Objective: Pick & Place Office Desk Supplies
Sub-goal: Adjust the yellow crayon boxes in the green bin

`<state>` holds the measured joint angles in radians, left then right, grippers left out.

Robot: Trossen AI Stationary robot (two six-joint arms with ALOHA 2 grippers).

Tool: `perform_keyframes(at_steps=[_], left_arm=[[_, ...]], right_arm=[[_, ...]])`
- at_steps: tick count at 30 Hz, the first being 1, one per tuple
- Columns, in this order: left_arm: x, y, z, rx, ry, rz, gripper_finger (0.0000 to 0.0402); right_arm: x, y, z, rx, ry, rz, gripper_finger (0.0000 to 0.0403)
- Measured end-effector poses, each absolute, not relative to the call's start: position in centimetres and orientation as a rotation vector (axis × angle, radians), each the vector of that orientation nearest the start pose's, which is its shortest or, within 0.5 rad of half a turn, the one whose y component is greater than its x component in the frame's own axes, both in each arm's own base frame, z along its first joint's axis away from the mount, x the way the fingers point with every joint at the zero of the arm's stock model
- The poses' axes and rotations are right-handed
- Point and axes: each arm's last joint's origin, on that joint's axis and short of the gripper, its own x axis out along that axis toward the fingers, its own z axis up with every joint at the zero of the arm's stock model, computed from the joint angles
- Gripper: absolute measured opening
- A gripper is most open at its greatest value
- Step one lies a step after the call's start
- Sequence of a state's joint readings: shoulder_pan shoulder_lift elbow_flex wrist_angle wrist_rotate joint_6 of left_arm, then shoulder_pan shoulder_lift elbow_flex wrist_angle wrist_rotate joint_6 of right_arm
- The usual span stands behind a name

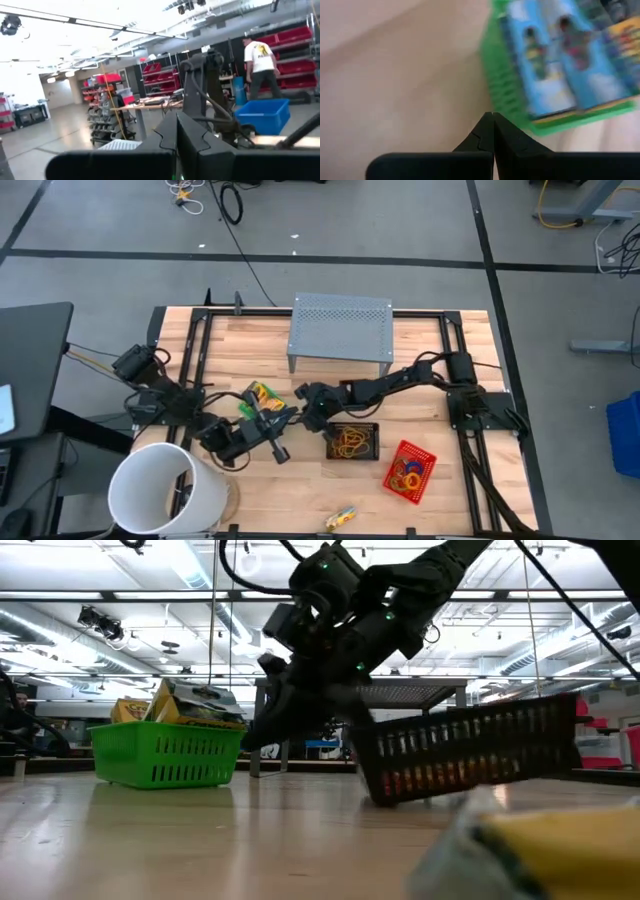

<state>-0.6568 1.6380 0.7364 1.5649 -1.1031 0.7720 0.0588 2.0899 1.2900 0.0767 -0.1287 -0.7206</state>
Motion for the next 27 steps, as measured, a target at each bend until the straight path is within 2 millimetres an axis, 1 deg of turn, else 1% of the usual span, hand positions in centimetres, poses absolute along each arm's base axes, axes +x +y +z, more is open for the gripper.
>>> perform_keyframes(at_steps=[4, 9, 14, 24, 27], left_arm=[[24.8, -16.6, 26.6, 0.234, -0.231, 0.549, 0.0001], [24.7, -16.6, 26.6, 0.237, -0.206, 0.573, 0.0001], [24.7, -16.6, 26.6, 0.241, -0.203, 0.575, 0.0001], [24.7, -16.7, 26.6, 0.251, -0.199, 0.573, 0.0001], [24.7, -16.7, 26.6, 0.256, -0.197, 0.574, 0.0001]], right_arm=[[44.1, 3.4, 13.9, -0.741, 0.612, 0.355, 0.0], [44.6, 3.9, 14.6, -0.785, 0.594, 0.296, 0.0], [45.0, 4.4, 15.3, -0.824, 0.538, 0.219, 0.0], [45.3, 4.1, 15.8, -0.82, 0.485, 0.185, 0.0], [45.5, 3.7, 16.1, -0.816, 0.454, 0.169, 0.0]])
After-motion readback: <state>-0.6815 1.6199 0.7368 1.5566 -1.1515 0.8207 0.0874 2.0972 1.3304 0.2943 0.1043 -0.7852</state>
